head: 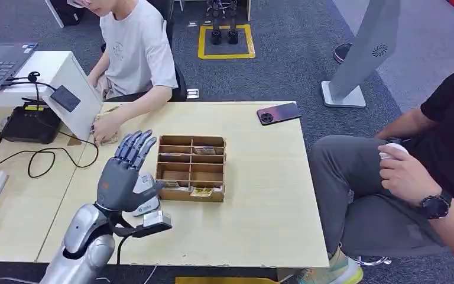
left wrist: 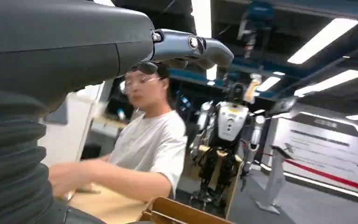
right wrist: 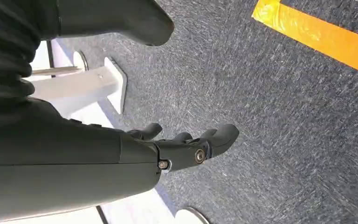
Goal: Pass the card to the sensor for recognition and then transmit it.
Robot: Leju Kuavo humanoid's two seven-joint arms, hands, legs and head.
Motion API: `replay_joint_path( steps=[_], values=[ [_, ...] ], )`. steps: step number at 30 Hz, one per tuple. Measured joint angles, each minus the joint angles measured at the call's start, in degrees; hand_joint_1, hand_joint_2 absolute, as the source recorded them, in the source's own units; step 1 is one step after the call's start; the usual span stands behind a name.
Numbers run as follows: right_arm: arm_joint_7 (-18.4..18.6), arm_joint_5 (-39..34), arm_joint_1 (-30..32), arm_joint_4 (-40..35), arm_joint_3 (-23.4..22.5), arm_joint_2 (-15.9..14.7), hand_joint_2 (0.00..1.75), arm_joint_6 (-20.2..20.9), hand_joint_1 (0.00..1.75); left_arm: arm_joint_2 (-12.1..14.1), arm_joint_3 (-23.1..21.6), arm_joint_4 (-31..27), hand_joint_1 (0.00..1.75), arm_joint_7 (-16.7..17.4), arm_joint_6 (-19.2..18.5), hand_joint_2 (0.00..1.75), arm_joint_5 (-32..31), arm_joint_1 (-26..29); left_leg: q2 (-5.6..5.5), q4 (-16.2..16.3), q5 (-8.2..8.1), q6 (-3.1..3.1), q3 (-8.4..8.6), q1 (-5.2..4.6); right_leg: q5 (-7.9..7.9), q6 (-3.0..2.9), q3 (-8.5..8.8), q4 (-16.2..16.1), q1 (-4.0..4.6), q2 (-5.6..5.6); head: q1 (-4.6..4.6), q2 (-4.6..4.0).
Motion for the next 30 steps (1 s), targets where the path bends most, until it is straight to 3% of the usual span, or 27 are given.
replay_joint_path(
  steps=[5,10,19,30],
  values=[
    [1.07,0.72,-0.51,0.00,0.00,0.02,1.75,0.17,0.00,0.96,-5.64,1.46,0.00,6.30,2.99,1.75,-7.77,-1.39,-0.02,0.02,0.03,0.01,0.00,0.00,0.00,0.00,0.00,0.00,0.00,-0.04,0.00,0.00],
    [1.27,1.49,-0.76,0.00,0.00,0.02,1.75,0.83,0.00,0.29,-8.16,5.38,0.00,9.72,4.44,1.75,-8.26,-3.34,-0.01,0.02,0.03,0.01,0.01,0.00,0.00,0.00,0.00,0.00,0.00,-0.01,0.00,0.00],
    [1.05,1.66,-0.77,-0.02,0.00,0.02,1.75,0.74,0.00,-1.83,-8.51,10.62,0.00,12.62,5.93,1.75,-7.34,-6.02,-0.01,0.02,0.03,0.01,0.00,0.00,0.00,0.00,0.00,0.00,0.00,-0.01,-0.02,0.00],
    [0.55,1.77,-0.78,-0.02,0.00,0.00,1.75,0.76,0.00,-3.17,-8.49,14.31,0.00,13.80,6.73,1.75,-7.62,-7.38,-0.02,0.02,0.03,0.01,0.00,0.00,0.00,0.00,0.00,0.00,0.00,-0.01,-0.02,0.00]
  ],
)
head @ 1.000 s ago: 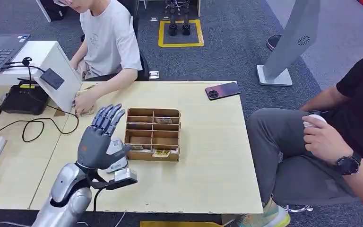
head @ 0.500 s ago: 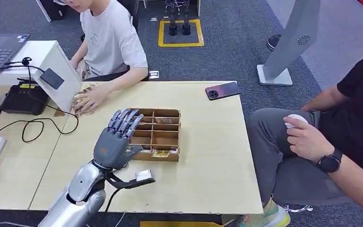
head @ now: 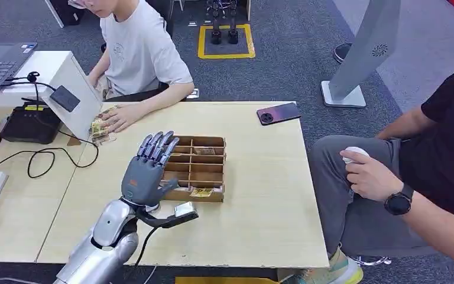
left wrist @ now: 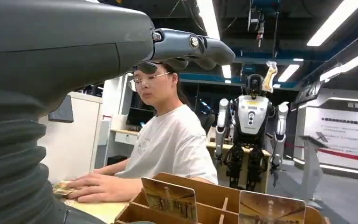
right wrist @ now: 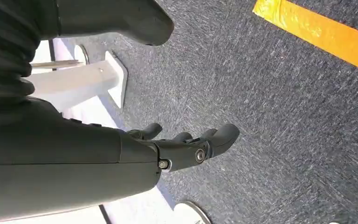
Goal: Pass the card to the sensor for recognition and then transmit it.
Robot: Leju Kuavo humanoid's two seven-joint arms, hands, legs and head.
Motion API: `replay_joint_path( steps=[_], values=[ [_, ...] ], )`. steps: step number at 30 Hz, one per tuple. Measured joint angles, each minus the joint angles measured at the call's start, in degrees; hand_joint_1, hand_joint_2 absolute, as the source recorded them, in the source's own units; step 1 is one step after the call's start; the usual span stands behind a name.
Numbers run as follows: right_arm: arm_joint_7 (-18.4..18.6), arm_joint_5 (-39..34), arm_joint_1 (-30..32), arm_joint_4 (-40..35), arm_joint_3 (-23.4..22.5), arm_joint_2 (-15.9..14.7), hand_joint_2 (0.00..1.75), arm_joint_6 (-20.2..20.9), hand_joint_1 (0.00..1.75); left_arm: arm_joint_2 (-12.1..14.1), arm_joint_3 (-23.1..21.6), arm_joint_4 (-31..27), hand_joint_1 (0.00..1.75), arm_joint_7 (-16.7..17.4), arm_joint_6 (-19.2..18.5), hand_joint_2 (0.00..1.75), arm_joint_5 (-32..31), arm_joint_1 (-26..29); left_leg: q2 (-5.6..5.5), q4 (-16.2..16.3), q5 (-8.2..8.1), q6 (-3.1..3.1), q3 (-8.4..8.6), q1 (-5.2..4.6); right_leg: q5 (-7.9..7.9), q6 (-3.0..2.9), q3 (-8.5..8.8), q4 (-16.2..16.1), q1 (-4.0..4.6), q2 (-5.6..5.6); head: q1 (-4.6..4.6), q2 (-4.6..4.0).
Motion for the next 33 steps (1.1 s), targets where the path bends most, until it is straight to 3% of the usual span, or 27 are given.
replay_joint_path(
  steps=[18,33],
  values=[
    [0.24,0.94,-0.38,-0.07,0.00,0.00,1.75,0.22,0.00,-2.23,0.31,9.29,0.00,1.70,0.39,1.75,-0.81,-4.38,-0.02,0.00,0.00,0.00,0.00,0.00,0.00,0.00,0.02,0.00,0.00,-0.01,0.00,0.02],
    [0.46,1.27,-0.34,-0.07,0.00,0.06,1.75,0.02,0.00,-3.10,1.86,12.86,0.00,2.71,0.87,1.75,0.79,-4.62,-0.02,0.00,0.01,-0.01,-0.01,0.00,0.00,0.00,0.01,0.01,0.00,-0.01,0.02,0.00]
  ],
)
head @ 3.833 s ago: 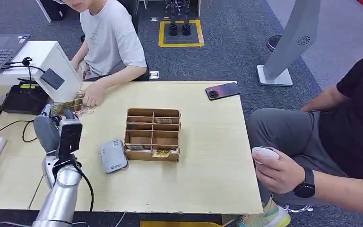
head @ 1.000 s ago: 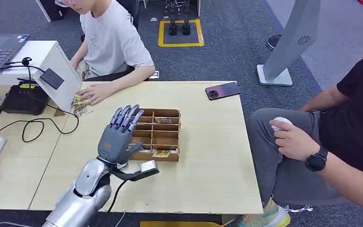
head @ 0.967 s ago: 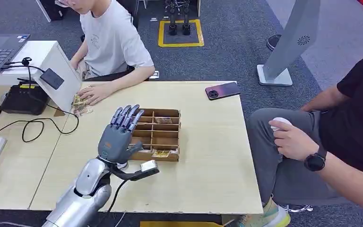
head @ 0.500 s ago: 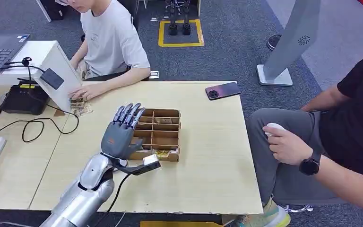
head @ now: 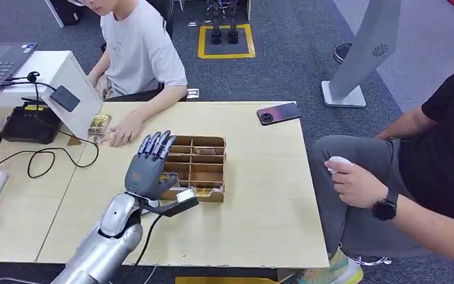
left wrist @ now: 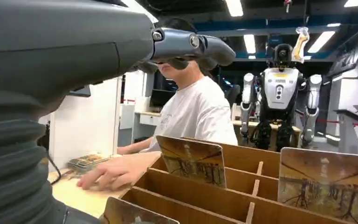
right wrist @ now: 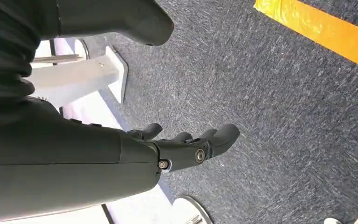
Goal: Pass the card to the sensor for recognition and then transmit it.
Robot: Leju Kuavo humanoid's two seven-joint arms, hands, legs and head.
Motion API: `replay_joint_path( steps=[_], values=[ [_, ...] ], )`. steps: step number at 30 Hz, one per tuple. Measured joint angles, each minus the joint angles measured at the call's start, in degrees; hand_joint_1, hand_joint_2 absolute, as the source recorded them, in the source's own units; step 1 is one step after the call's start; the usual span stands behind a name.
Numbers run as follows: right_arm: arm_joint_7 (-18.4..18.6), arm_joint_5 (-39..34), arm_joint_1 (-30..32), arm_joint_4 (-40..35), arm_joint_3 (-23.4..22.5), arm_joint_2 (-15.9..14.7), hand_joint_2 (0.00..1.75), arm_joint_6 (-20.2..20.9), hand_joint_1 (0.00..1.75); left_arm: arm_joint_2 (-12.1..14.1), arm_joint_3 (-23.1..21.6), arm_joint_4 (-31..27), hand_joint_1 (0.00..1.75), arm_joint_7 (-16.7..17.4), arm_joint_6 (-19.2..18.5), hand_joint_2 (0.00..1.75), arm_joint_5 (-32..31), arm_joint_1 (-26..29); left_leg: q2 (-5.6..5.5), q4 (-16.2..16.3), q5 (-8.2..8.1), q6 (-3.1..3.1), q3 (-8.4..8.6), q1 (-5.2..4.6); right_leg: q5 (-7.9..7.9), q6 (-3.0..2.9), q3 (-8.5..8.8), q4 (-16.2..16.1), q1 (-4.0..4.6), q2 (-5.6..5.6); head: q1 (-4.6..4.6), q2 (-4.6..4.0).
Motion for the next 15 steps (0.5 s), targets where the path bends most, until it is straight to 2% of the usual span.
replay_joint_path(
  steps=[15],
  values=[
    [0.13,0.00,0.03,0.00,0.00,-0.02,1.75,-0.02,0.00,-0.39,1.33,1.82,0.00,-1.40,0.02,1.75,0.98,-0.08,0.00,0.00,0.00,0.00,0.01,0.00,0.00,0.00,0.00,0.00,0.00,0.00,-0.02,0.00]
  ],
)
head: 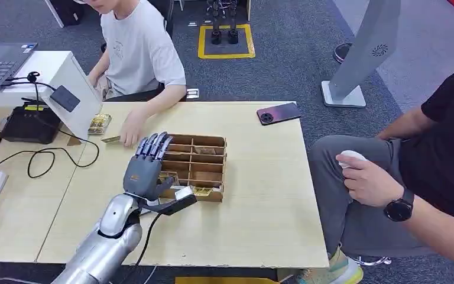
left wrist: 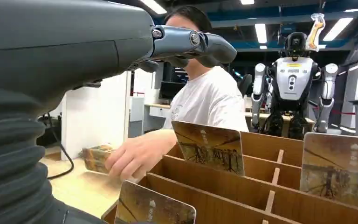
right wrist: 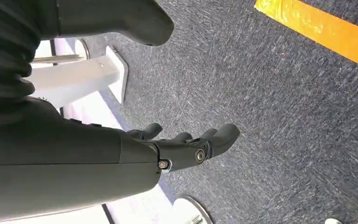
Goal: Pass the card to the sensor for recognition and then transmit it.
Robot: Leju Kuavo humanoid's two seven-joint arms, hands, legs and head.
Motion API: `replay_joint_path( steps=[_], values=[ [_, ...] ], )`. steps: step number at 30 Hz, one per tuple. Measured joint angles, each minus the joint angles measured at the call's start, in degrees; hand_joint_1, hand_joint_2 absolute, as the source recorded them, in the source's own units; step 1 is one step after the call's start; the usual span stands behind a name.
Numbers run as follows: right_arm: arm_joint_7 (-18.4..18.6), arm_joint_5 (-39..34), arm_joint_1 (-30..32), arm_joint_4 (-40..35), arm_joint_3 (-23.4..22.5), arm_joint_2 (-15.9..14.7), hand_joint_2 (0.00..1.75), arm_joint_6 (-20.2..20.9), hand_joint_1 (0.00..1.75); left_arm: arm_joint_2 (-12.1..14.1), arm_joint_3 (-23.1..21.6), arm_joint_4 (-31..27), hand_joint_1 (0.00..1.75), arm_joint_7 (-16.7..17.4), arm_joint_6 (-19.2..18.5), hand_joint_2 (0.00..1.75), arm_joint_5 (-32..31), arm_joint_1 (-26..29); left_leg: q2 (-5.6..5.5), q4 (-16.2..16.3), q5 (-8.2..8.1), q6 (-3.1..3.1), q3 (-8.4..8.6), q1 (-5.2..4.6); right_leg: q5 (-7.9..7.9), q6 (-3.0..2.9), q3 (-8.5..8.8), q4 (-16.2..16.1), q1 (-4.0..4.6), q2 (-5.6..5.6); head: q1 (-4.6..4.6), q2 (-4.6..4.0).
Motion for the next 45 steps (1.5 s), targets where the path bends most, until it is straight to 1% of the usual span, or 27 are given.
replay_joint_path(
  steps=[3,7,21,27,33,35,40,45],
  values=[
    [0.00,-0.02,0.03,0.02,0.00,0.02,1.75,0.00,0.00,0.18,0.13,-0.68,0.00,-0.28,-0.15,1.75,0.17,0.01,0.00,0.00,0.00,0.00,-0.01,0.00,0.00,0.00,0.00,0.00,0.00,0.00,0.02,0.00],
    [0.00,-0.15,0.05,0.02,0.00,0.00,1.75,-0.02,0.00,0.83,0.15,-2.51,0.00,-0.70,-1.29,1.75,0.28,0.01,0.00,0.00,0.00,0.00,-0.01,0.00,0.00,0.00,0.00,0.00,0.00,0.00,0.02,0.00],
    [-0.59,-0.52,0.33,0.02,0.00,0.00,1.75,-0.63,0.00,4.15,0.15,-12.42,0.00,-1.75,-5.64,1.75,1.94,0.40,0.00,0.00,0.00,0.00,-0.01,0.00,0.00,0.00,0.00,0.00,0.00,0.00,0.00,0.00],
    [-0.59,-0.57,0.42,0.02,0.00,0.00,1.75,-0.61,0.00,4.96,0.13,-16.53,0.00,-1.83,-7.56,1.75,2.60,0.55,0.00,0.00,0.00,0.00,-0.01,0.00,0.00,0.00,0.00,0.00,0.00,0.00,0.00,0.00],
    [-0.59,-0.31,0.40,0.02,0.00,0.00,1.75,-0.59,0.00,5.14,0.09,-16.92,0.00,-1.27,-8.96,1.75,2.23,0.64,0.00,0.00,0.00,0.00,0.00,0.00,0.00,0.00,0.00,0.00,0.00,0.00,0.00,0.02],
    [-0.57,-0.15,0.39,0.02,0.00,0.00,1.75,-0.59,0.00,5.14,0.04,-16.83,0.00,-1.02,-8.96,1.75,2.10,0.64,0.00,0.00,0.00,0.00,0.00,0.00,0.00,0.00,0.00,0.00,0.00,0.00,0.00,0.00],
    [-0.26,0.02,0.35,0.00,0.00,0.00,1.75,-0.50,0.00,5.09,-0.20,-15.69,0.00,0.24,-8.94,1.75,-0.57,0.63,0.00,0.00,0.00,0.00,0.00,0.00,0.00,0.00,-0.01,0.00,0.00,0.01,0.00,0.00],
    [-0.07,0.11,0.36,0.00,0.00,0.00,1.75,-0.52,0.00,5.11,-0.42,-14.36,0.00,0.37,-9.22,1.75,-1.05,0.63,0.01,0.00,0.00,0.00,0.00,0.00,0.00,0.00,-0.01,0.00,0.00,0.01,0.00,0.00]
  ],
)
